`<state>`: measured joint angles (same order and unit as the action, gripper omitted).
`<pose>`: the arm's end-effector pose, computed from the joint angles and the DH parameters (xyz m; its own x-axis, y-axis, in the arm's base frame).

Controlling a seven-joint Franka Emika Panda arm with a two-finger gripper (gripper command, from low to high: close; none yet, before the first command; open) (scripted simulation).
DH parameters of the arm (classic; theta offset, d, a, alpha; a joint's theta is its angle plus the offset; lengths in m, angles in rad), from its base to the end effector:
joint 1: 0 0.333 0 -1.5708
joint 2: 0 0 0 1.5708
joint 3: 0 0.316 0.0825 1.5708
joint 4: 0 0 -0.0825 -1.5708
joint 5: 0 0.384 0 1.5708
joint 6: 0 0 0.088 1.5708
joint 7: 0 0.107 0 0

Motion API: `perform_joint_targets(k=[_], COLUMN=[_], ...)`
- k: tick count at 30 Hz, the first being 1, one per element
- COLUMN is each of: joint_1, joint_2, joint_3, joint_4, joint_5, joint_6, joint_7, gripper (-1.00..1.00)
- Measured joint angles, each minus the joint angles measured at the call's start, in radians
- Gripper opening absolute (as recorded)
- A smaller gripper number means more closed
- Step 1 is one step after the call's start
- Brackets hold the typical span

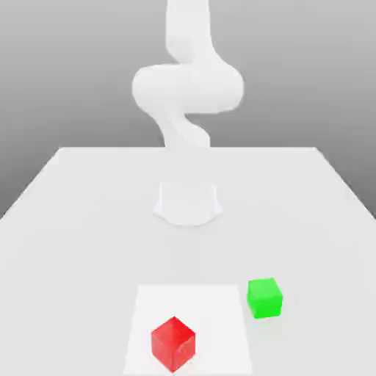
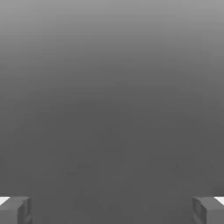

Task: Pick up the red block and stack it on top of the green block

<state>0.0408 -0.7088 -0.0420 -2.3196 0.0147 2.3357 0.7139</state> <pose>0.3810 -0.0056 0.6716 0.5716 -0.6705 0.4729 -0.4842 -0.7410 -0.4653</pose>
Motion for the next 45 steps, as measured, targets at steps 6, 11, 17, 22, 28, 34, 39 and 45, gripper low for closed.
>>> perform_joint_targets(k=[6,11,17,22,28,34,39,45], joint_1=[0.085,0.137,0.166,0.158,0.121,0.096,0.110,0.188], joint_2=[0.224,0.407,0.624,0.798,1.006,1.070,1.018,0.814], joint_3=[-0.091,-0.147,-0.179,-0.181,-0.143,-0.112,-0.132,-0.117], joint_4=[-0.048,-0.087,-0.133,-0.173,-0.178,-0.168,-0.177,-0.270], joint_5=[0.049,0.094,0.136,0.123,0.140,0.168,0.139,0.035], joint_6=[0.087,0.157,0.242,0.317,0.454,0.505,0.463,0.351], joint_7=[-0.220,-0.402,-0.612,-0.753,-0.853,-0.876,-0.855,-0.777], gripper=[0.00,0.00,0.00,0.00,0.00,-1.00,-1.00,-1.00])
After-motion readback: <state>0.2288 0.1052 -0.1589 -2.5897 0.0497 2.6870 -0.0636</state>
